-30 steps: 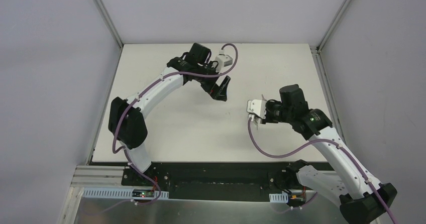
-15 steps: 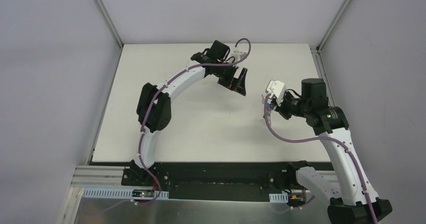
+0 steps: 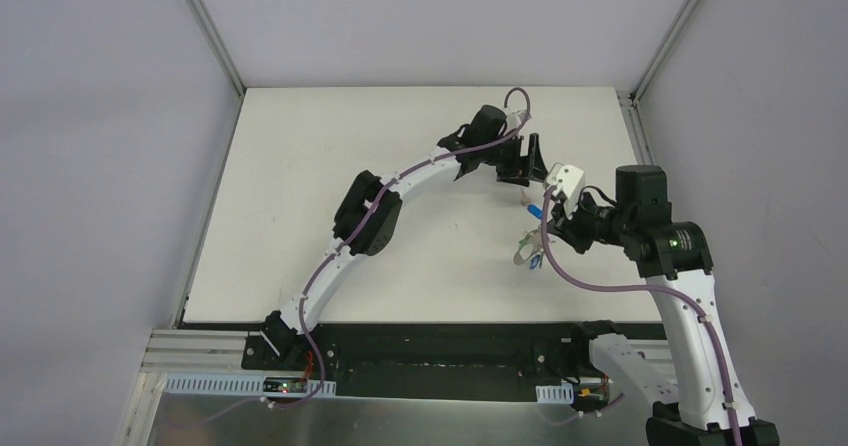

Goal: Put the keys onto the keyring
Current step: Move the key to the center of the board.

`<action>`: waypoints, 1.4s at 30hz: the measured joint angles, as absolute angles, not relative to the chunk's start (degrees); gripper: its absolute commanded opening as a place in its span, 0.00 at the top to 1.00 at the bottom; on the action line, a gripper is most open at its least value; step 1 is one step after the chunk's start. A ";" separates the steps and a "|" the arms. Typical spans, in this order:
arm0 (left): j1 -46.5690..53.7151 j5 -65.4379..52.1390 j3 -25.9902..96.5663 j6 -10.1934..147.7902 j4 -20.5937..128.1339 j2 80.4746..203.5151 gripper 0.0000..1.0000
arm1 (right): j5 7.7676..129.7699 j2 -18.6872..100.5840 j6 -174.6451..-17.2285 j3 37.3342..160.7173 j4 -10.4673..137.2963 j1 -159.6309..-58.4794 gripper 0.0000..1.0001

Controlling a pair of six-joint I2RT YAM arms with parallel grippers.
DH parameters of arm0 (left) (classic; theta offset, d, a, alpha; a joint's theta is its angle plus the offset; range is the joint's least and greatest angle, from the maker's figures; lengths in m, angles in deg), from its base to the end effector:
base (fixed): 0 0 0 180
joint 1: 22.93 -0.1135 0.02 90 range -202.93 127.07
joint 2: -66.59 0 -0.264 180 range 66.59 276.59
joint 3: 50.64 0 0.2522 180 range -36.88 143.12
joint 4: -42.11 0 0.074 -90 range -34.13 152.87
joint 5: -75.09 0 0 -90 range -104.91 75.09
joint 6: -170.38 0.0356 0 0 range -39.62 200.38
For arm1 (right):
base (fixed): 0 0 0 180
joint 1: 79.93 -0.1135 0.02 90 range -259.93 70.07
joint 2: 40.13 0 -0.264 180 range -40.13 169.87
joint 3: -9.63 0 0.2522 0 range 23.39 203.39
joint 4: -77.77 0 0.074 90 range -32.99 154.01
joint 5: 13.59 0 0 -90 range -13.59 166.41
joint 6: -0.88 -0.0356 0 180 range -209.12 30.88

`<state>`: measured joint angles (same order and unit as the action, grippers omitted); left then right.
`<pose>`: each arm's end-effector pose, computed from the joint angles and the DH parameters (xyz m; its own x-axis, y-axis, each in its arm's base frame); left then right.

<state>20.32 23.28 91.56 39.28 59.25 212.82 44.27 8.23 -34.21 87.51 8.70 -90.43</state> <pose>0.4118 -0.4176 0.2057 -0.8283 0.0698 -0.5559 0.5494 0.2964 -0.7813 0.1385 0.0449 0.3687 0.0964 -0.6868 -0.7204 -0.8329 0.3407 -0.4362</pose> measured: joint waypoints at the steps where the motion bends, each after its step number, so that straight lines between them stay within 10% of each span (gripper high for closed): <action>1: 20.73 23.04 92.11 37.59 58.11 213.89 0.20 | 44.29 8.07 -34.27 87.51 8.24 -90.39 1.00; 17: 22.42 19.00 90.21 28.74 55.88 218.72 0.31 | 46.28 6.94 -34.71 88.14 4.79 -89.80 1.00; 28: 21.67 14.91 67.50 43.67 67.97 199.91 0.29 | 47.22 7.79 -34.93 89.06 5.18 -89.75 1.00; 42: 18.33 4.92 35.94 76.48 74.64 162.49 0.01 | 41.58 12.23 -36.41 89.04 10.10 -89.53 1.00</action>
